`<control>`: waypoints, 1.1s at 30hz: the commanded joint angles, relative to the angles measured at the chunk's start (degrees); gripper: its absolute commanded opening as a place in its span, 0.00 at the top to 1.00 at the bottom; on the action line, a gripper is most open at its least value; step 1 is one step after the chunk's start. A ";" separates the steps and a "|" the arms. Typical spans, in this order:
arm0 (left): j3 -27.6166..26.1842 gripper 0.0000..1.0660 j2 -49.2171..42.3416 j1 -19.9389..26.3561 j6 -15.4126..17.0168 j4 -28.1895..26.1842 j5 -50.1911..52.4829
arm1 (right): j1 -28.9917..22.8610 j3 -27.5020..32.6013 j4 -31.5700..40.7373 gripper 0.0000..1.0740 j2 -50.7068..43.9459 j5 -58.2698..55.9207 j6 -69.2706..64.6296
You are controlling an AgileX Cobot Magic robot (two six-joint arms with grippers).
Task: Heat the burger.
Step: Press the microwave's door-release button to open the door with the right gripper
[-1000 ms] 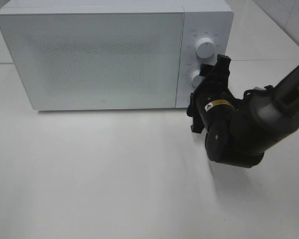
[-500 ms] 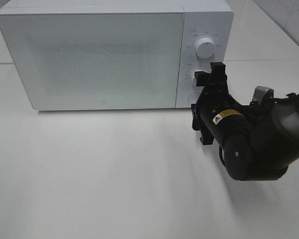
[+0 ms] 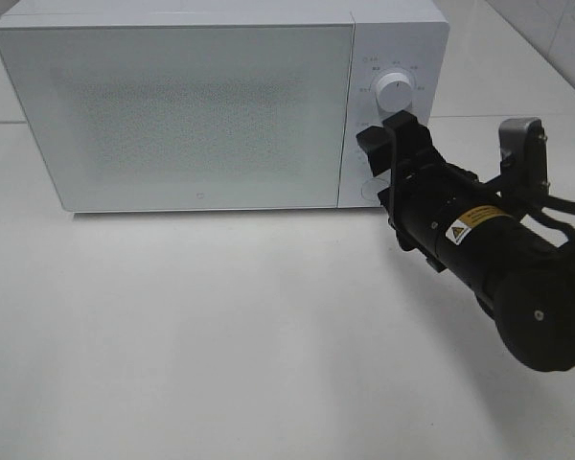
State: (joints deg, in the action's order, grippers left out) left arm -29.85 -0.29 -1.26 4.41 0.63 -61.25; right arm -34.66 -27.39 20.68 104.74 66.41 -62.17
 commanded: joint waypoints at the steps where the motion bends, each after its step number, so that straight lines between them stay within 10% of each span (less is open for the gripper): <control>1: 0.06 0.08 -0.34 0.17 -0.17 -0.23 -0.11 | 0.92 -0.29 -2.01 0.31 -6.02 -13.12 14.38; 17: 0.06 0.08 -0.34 0.17 -0.17 -0.23 -0.11 | 7.33 -11.57 -4.93 0.31 -18.96 -69.04 66.35; 33: 0.06 0.08 -0.34 0.17 -0.17 -0.23 -0.11 | 7.22 -17.88 -11.92 0.31 -30.88 -103.08 66.69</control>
State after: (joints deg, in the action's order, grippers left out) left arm -29.85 -0.29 -1.26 4.41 0.63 -61.25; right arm -27.73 -44.81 9.17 74.60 -34.72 4.64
